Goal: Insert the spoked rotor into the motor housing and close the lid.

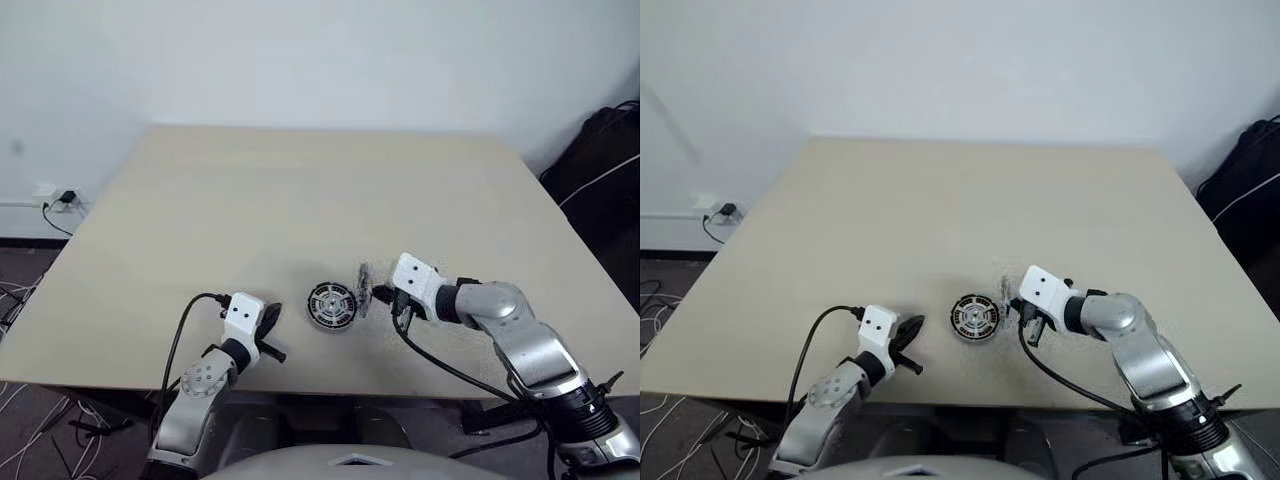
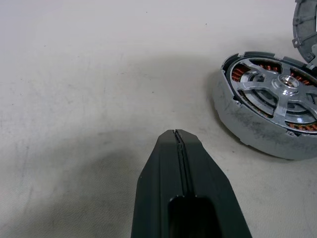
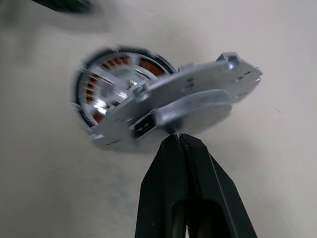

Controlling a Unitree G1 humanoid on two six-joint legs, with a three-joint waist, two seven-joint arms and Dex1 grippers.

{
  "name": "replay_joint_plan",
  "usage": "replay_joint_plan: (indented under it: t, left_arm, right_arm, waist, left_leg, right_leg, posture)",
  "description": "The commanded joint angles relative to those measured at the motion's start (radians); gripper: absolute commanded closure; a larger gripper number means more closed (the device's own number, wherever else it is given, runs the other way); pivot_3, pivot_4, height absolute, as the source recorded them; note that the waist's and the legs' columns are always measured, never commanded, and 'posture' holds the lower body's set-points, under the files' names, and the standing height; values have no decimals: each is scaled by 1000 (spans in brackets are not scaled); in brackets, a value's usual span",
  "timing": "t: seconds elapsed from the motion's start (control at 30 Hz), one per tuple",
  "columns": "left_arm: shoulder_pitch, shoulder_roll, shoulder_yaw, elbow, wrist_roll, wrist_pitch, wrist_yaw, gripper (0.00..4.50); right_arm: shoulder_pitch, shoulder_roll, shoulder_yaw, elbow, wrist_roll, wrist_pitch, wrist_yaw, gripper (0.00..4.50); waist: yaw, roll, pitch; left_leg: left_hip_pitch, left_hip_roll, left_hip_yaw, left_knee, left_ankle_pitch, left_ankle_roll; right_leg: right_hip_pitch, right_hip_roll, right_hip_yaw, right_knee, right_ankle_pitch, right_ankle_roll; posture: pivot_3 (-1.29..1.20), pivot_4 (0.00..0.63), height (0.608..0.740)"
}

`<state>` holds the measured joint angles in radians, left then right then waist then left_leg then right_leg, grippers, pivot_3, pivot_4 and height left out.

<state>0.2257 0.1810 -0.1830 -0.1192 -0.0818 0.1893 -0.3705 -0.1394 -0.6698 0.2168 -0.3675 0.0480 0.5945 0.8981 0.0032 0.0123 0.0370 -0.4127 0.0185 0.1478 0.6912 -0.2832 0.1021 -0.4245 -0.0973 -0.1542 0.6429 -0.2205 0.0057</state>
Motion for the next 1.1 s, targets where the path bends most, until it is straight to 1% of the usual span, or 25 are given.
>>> replay_joint_plan:
  t: [0.03,0.17,0.27,0.37,0.63,0.8,0.93,1.1]
  left_arm:
    - [-3,1,6,-37,-2,-4,6,4500]
    - [0,2,9,-44,-3,-2,11,4500]
    - [5,4,12,-51,-2,-1,15,4500]
    - [10,4,14,-56,-2,-2,19,4500]
    - [19,1,15,-66,-1,-2,27,4500]
    - [17,-1,14,-61,-1,-3,28,4500]
    - [12,-3,11,-54,-1,-5,28,4500]
    - [13,-4,10,-53,-1,-6,27,4500]
  right_arm:
    - [-58,33,-2,-16,55,-8,14,4431]
    - [-95,80,26,34,57,-17,-5,4431]
    - [-119,123,54,81,49,-29,-24,4431]
    - [-126,149,76,99,51,-35,-29,4431]
    - [-114,211,138,161,55,-39,-37,4431]
    - [-81,224,177,172,55,-22,-37,4431]
    - [-59,243,156,150,78,-7,-58,4431]
    - [-25,248,62,32,207,23,-36,4431]
  waist:
    - [0,0,0]
    - [1,0,0]
    - [1,0,0]
    - [1,0,0]
    - [0,0,-1]
    - [1,0,-1]
    - [0,0,-1]
    - [1,1,-1]
  left_leg:
    - [0,0,0,0,0,0]
    - [0,0,0,0,-1,2]
    - [0,0,0,0,1,-2]
    - [0,0,0,0,1,-1]
    - [0,0,0,0,1,-2]
    - [0,0,0,0,1,-2]
    - [0,0,0,0,1,-2]
    - [0,0,0,0,1,-2]
  right_leg:
    - [0,0,0,0,0,0]
    - [0,0,0,1,0,0]
    - [0,0,0,1,0,0]
    - [0,0,0,1,0,0]
    - [0,0,0,1,0,0]
    - [0,0,0,1,0,0]
    - [0,0,0,1,0,0]
    - [0,0,0,1,1,0]
  posture:
    - [0,0,740]
    - [0,0,740]
    - [0,0,740]
    - [0,0,740]
    - [0,0,740]
    - [0,0,740]
    - [0,0,740]
    - [0,0,740]
